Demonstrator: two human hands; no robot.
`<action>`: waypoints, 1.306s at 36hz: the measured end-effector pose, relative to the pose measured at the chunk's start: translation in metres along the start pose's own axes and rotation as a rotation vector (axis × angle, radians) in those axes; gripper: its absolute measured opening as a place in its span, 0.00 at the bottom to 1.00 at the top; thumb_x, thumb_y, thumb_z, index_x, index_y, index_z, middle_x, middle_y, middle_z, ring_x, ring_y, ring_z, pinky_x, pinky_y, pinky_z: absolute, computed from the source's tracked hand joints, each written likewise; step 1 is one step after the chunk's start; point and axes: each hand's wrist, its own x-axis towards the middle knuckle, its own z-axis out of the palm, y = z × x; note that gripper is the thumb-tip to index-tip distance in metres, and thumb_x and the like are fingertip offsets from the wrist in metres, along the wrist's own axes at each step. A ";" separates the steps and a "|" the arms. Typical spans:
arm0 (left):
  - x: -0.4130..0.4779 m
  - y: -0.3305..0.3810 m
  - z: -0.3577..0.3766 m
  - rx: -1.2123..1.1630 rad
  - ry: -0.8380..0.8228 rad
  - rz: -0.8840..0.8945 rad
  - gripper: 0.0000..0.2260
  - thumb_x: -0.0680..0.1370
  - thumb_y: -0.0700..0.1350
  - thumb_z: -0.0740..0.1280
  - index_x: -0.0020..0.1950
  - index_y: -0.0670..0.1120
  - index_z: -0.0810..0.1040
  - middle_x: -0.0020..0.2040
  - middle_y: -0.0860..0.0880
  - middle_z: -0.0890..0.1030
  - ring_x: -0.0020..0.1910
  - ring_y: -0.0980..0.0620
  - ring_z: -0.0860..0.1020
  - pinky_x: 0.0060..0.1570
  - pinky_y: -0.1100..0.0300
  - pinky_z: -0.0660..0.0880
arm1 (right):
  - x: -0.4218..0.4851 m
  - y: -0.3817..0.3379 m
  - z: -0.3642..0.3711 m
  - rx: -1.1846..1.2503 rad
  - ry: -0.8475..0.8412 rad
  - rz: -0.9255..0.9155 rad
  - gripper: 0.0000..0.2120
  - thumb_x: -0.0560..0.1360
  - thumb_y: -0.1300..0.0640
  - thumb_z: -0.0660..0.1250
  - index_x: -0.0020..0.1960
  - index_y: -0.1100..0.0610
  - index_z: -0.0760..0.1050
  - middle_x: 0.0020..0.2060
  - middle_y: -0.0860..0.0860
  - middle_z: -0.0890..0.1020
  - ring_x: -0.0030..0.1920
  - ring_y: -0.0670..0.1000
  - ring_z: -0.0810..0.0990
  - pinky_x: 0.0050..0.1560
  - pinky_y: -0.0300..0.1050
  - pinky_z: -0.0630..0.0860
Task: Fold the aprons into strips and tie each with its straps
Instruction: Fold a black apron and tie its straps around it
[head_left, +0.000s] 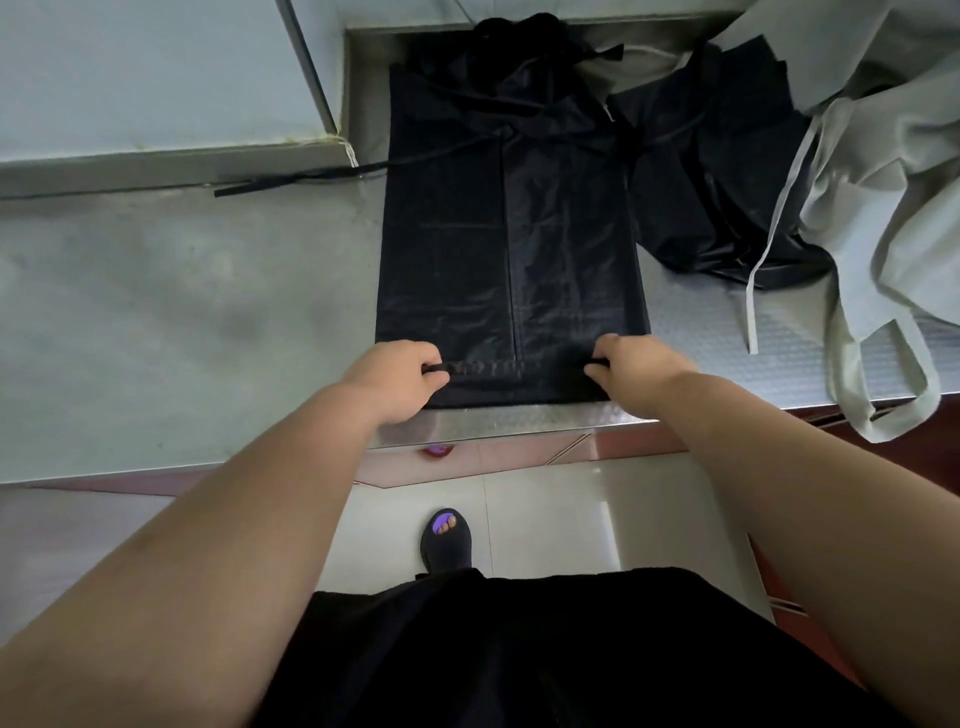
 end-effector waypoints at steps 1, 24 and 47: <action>0.001 -0.001 0.001 -0.016 0.016 -0.004 0.08 0.80 0.51 0.62 0.51 0.47 0.77 0.43 0.50 0.76 0.45 0.47 0.74 0.42 0.59 0.67 | 0.001 0.000 0.000 0.007 0.005 0.010 0.12 0.81 0.50 0.56 0.58 0.57 0.71 0.50 0.57 0.78 0.45 0.56 0.73 0.44 0.46 0.69; -0.019 0.002 0.025 0.303 0.266 0.074 0.23 0.74 0.30 0.58 0.67 0.47 0.70 0.60 0.48 0.73 0.59 0.47 0.68 0.49 0.57 0.68 | -0.001 0.031 0.024 0.339 0.260 0.250 0.21 0.76 0.70 0.57 0.67 0.58 0.65 0.60 0.61 0.73 0.58 0.61 0.73 0.48 0.46 0.66; -0.020 -0.010 0.027 0.002 0.224 0.131 0.24 0.72 0.56 0.70 0.67 0.55 0.73 0.62 0.55 0.72 0.63 0.53 0.68 0.62 0.59 0.63 | -0.001 0.021 0.035 -0.080 0.192 -0.175 0.19 0.81 0.45 0.53 0.65 0.51 0.73 0.62 0.52 0.72 0.58 0.58 0.75 0.60 0.50 0.66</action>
